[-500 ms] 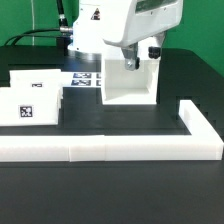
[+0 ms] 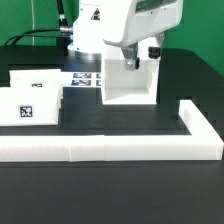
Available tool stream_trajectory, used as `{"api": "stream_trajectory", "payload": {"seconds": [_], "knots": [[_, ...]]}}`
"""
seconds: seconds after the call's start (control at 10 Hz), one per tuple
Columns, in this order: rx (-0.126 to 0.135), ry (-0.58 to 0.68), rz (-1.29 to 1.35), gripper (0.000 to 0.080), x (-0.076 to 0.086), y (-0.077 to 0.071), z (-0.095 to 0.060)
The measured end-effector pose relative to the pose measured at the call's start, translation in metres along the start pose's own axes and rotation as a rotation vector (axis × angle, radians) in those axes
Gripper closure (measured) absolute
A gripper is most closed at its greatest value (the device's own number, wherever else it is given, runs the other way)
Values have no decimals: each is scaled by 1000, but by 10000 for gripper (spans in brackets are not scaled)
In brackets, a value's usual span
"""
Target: Assemble drawer
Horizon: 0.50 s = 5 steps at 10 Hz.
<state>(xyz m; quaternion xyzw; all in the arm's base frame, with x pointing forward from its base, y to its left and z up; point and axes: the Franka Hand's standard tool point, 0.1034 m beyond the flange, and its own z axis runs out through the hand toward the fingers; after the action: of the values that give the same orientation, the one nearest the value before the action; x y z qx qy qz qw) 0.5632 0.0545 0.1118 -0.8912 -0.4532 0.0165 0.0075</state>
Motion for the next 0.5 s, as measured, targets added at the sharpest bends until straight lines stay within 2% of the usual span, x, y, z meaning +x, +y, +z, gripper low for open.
{"api": "stream_trajectory", "payload": {"seconds": [0.4, 0.5], "knots": [[1, -1, 0, 150, 0, 0, 0], [-3, 3, 80, 150, -3, -5, -3]]}}
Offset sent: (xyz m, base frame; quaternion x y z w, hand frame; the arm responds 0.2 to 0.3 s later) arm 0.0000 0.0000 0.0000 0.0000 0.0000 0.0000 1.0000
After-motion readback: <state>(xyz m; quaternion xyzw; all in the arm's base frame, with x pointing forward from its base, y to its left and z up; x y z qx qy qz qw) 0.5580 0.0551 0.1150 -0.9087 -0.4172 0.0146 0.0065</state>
